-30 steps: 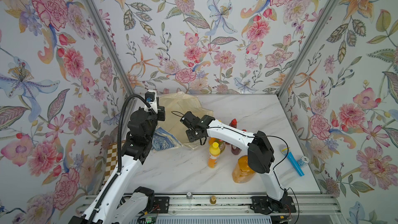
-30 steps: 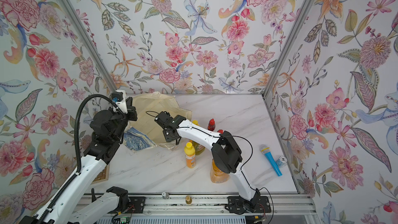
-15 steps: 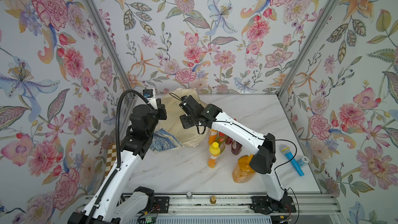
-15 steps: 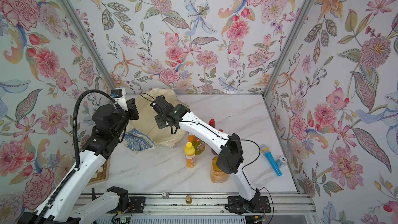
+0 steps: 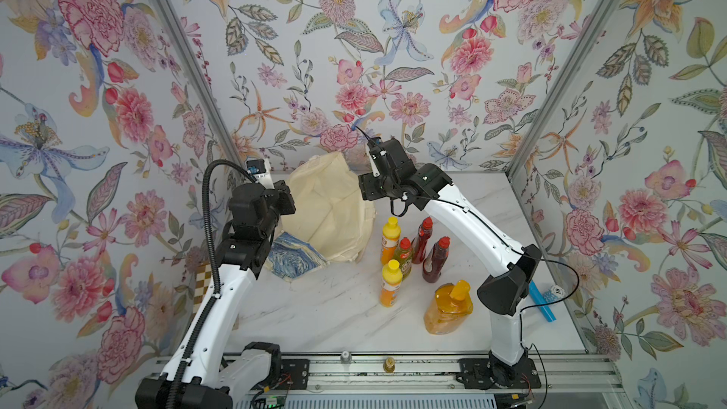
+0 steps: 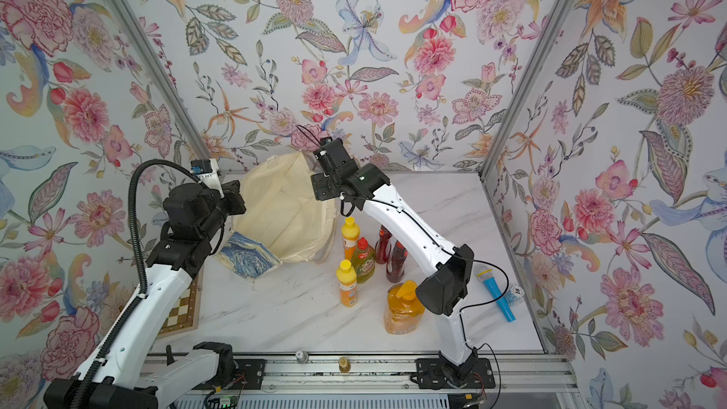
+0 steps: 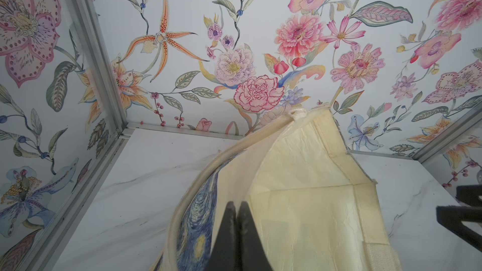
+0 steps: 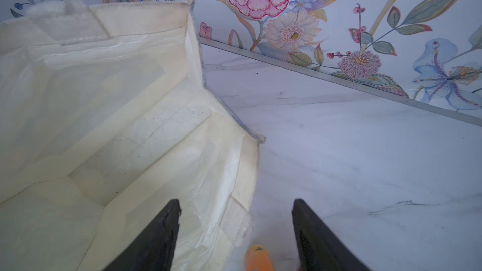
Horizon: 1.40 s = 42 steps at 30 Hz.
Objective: Pack dish soap into the shopping bag
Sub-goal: Adjust the shopping bag at the center of the board.
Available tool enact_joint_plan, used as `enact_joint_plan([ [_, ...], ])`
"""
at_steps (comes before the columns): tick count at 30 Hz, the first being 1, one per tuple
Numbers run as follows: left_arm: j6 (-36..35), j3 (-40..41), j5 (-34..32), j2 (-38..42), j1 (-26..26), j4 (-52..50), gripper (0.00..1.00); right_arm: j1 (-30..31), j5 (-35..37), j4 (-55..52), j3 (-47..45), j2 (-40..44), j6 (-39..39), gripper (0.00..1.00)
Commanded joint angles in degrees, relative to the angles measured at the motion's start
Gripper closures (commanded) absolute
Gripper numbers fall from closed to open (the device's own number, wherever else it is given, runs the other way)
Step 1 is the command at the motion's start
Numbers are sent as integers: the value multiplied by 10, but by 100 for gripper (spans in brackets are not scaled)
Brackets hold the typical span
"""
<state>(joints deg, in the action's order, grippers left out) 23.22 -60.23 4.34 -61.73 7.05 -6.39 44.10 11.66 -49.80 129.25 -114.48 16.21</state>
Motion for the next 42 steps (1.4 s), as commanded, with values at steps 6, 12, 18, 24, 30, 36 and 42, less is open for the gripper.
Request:
enact_joint_plan([
  [6, 11, -11, 29, -6, -15, 4, 100, -45, -125, 30, -13, -41, -2, 28],
  [12, 12, -10, 33, -8, -19, 2, 100, -53, -160, 29, -16, -80, -1, 28],
  [18, 13, -9, 36, -7, -25, 4, 100, -60, -168, 30, -16, -107, 6, 30],
  [24, 18, -10, 50, -8, -27, 4, 100, -60, -201, 31, -4, -126, 9, 69],
  [30, 29, -40, 50, -5, -27, -50, 100, -52, -172, 30, -25, -66, 16, 99],
  [36, 54, -52, 59, 14, -27, -106, 100, -52, -142, 29, -78, 22, 18, 99],
  [42, 74, -20, 74, 47, -27, -99, 100, -51, -142, 26, -122, 47, 22, 99],
])
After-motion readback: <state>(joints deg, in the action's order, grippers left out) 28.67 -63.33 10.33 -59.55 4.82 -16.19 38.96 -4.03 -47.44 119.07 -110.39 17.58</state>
